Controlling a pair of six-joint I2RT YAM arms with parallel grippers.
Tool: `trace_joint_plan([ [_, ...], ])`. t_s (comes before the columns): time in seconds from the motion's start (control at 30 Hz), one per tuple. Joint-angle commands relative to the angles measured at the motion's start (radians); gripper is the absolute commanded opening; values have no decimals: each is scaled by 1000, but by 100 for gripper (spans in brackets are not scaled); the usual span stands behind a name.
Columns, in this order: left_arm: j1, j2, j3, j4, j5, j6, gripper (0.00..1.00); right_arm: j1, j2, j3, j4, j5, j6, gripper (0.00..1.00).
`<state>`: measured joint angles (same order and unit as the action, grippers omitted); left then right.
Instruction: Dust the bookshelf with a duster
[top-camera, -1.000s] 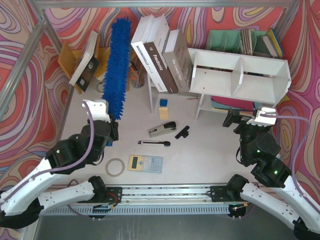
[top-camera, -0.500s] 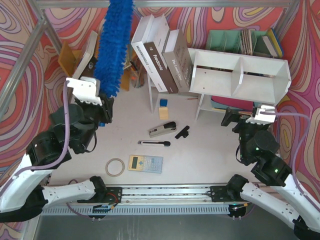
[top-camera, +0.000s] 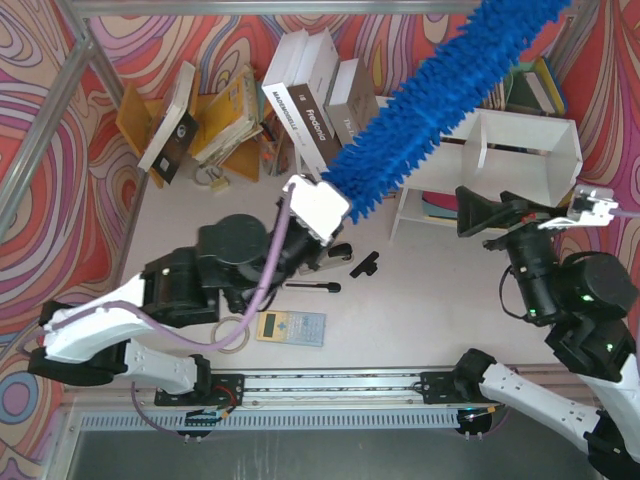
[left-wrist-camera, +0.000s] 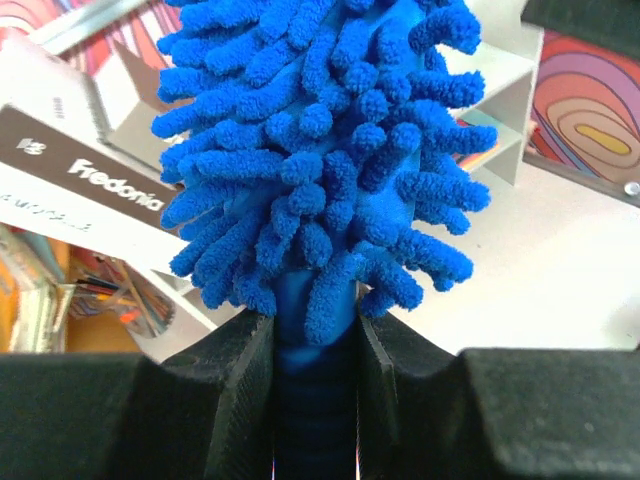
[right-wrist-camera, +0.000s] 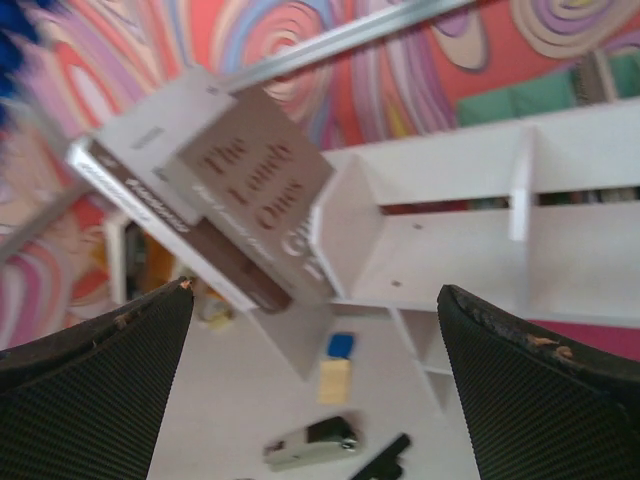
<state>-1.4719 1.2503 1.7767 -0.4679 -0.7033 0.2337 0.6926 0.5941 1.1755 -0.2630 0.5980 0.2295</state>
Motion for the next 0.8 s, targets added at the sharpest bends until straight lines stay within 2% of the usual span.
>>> trace_joint_plan([
  [0.0, -4, 44, 7, 86, 51, -69, 0, -2, -1, 55, 15, -226, 57, 96],
  [0.1, -4, 89, -4, 65, 90, -119, 0, -2, -27, 48, 46, -330, 53, 97],
  [0.2, -4, 100, -66, 92, 148, -163, 0, -2, -63, 21, 86, -354, 64, 97],
  [0.37, -4, 97, -185, 146, 222, -213, 0, -2, -117, -42, 166, -286, 96, 97],
  [0.47, -4, 78, -259, 201, 260, -227, 0, -2, -89, -61, 177, -266, 123, 97],
  [0.77, -5, -15, -489, 430, 343, -242, 0, -2, -85, -157, 120, 4, 333, 96],
])
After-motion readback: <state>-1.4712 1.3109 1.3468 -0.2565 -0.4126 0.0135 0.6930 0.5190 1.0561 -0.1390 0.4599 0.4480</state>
